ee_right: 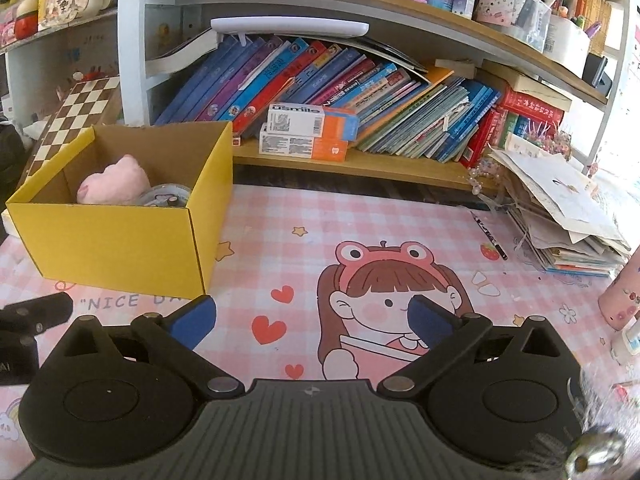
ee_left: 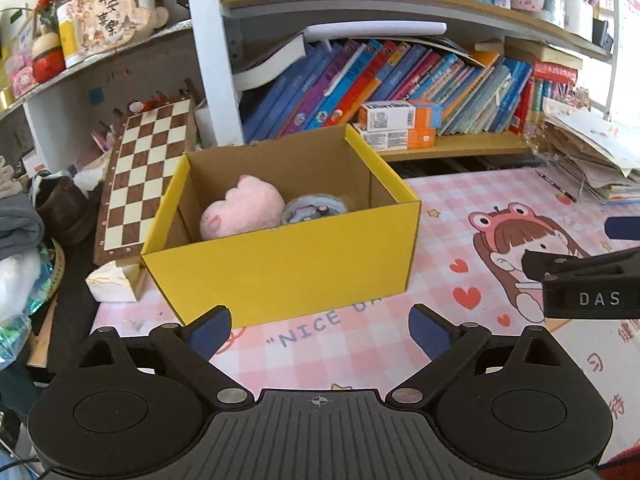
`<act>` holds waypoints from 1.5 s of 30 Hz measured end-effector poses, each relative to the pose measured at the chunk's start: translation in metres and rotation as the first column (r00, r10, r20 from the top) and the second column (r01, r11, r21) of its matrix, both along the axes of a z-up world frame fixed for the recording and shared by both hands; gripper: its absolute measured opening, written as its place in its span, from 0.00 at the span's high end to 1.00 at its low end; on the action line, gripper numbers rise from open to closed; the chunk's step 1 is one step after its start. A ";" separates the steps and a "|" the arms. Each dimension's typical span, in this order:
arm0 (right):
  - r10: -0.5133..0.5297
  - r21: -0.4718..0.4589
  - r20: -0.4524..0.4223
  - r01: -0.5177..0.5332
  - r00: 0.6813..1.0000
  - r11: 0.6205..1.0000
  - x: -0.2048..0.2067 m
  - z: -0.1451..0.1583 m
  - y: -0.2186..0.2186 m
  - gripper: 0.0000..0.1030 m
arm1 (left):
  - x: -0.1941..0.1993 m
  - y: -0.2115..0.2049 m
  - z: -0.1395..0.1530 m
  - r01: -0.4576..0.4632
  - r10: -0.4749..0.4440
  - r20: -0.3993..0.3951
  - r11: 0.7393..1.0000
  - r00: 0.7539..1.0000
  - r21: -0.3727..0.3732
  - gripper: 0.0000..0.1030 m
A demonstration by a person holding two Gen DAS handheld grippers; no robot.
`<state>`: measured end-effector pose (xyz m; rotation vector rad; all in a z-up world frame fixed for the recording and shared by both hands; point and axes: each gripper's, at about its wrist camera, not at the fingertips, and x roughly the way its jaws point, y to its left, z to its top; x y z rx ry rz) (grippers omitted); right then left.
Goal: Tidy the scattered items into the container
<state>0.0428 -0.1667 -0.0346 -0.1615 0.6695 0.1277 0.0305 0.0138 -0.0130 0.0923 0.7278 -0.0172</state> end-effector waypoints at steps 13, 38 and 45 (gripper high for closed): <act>0.013 -0.016 -0.015 -0.014 1.000 1.000 0.001 -0.002 0.005 0.00 | 0.000 0.005 0.000 -0.016 0.016 -0.007 0.999 1.000 -0.030 0.06; 0.024 -0.025 -0.016 -0.024 1.000 0.999 0.000 -0.002 0.011 0.00 | 0.000 0.003 0.002 -0.015 0.015 0.005 1.000 1.000 -0.026 0.06; 0.024 -0.026 -0.017 -0.025 1.000 0.999 -0.001 -0.003 0.012 0.00 | -0.001 0.003 0.002 -0.016 0.017 0.006 1.000 1.000 -0.025 0.06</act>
